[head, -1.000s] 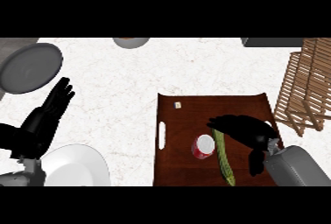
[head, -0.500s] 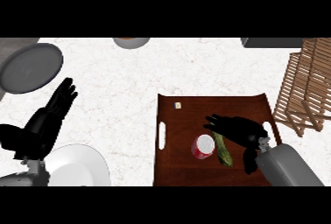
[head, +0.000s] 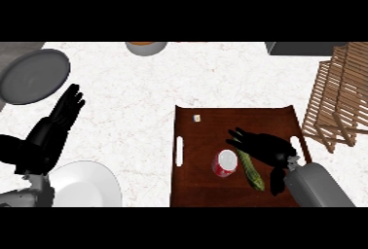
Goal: Pick the squash from the tray and place it in the tiered shelf
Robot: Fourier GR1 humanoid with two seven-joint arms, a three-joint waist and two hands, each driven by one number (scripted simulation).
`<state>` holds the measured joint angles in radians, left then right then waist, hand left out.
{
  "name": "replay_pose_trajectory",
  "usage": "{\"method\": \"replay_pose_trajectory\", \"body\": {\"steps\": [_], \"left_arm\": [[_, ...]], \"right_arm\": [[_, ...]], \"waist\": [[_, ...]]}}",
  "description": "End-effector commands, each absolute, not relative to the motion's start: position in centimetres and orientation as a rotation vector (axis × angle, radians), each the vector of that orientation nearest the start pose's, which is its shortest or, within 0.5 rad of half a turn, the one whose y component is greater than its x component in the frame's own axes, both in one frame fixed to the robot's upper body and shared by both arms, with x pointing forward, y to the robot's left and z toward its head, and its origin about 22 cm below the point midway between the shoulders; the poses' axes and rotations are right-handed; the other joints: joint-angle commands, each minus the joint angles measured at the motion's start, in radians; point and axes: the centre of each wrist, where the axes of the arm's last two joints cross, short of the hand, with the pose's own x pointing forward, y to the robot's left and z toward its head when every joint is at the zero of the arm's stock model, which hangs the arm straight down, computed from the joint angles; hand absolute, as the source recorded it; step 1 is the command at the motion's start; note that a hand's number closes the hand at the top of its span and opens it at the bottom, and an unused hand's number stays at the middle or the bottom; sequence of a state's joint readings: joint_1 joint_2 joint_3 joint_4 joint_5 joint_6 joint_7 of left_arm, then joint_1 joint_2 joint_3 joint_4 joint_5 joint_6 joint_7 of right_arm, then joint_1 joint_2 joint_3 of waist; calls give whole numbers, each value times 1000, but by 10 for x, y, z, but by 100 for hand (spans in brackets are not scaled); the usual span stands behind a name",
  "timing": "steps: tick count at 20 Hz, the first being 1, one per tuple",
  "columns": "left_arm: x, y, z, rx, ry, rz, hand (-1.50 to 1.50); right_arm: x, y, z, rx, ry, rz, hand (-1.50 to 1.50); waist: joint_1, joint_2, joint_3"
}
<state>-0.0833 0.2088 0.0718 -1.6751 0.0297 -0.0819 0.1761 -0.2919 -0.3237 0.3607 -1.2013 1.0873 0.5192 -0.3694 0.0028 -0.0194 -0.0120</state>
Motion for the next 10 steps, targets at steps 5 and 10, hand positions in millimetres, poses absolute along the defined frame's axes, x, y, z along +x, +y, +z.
{"method": "replay_pose_trajectory", "body": {"steps": [5, 10], "left_arm": [[247, 293, 52, 105, -1574, -175, 0], [255, 279, 63, 130, -1571, -180, 0]], "right_arm": [[284, -233, -66, -259, -1075, 1819, 150], [286, -232, -67, -350, -1268, 1792, 150]], "waist": [[14, 23, 13], [7, 22, 13]]}}
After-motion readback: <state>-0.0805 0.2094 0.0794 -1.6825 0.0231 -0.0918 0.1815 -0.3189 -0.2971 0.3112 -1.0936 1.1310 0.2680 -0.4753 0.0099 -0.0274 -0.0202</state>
